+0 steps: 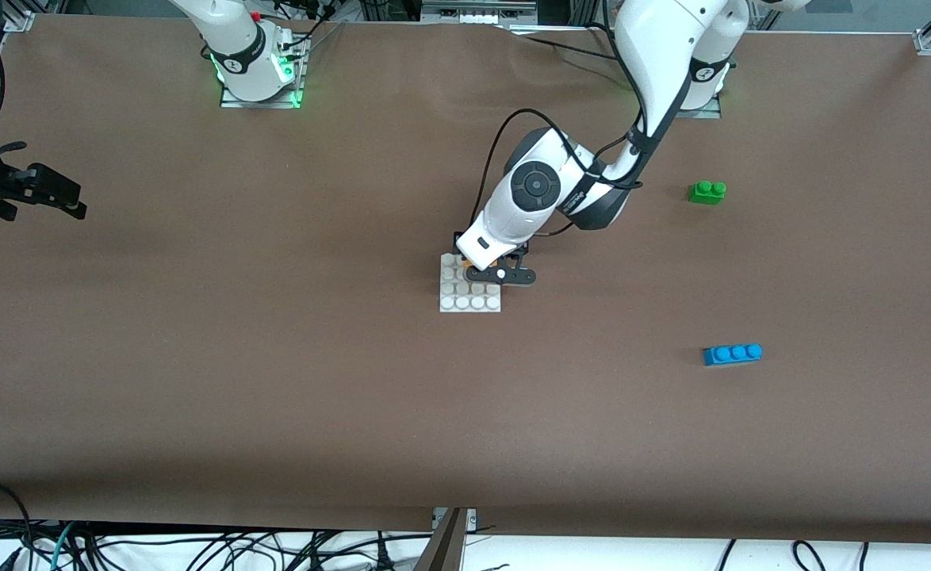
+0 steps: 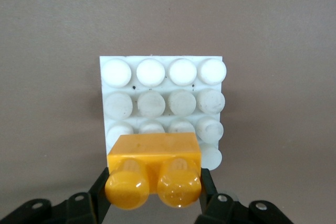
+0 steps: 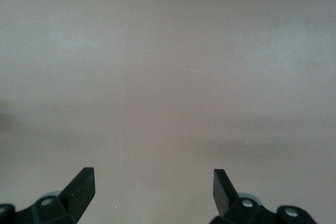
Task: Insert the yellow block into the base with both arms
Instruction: 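Carry the yellow brick with the left gripper over the base plate, then lower and press the yellow brick onto the base plate studs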
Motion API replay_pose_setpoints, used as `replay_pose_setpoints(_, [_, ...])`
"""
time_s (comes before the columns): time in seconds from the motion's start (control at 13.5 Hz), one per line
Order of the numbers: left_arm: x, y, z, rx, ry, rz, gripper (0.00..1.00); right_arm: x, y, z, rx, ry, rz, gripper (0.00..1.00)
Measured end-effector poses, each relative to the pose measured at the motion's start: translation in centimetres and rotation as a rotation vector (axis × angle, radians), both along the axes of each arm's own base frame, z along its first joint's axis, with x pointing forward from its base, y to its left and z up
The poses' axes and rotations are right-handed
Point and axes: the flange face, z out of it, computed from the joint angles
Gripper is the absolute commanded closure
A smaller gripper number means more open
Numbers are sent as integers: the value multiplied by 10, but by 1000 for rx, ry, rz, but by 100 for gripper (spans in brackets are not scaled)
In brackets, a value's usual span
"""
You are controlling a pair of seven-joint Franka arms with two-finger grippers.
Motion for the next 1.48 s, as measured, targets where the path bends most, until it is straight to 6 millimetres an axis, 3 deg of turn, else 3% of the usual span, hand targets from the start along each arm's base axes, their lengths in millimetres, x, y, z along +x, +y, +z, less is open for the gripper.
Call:
replay_pose_setpoints(0.3, [-8,-16,-8,12,0,-30,100,0,0,0,0,0,0,0])
replay_pose_setpoints(1.11, [4,-15,-28,22,9,-18,98,0,0,0,0,0,0,0])
replay_pose_setpoints(1.18, [3,-15,-30,24,10,-19,95,0,0,0,0,0,1,0])
replay_pose_setpoints(1.48, [4,-16,-31,27,16,7,45,0,1,0,0,0,3,0])
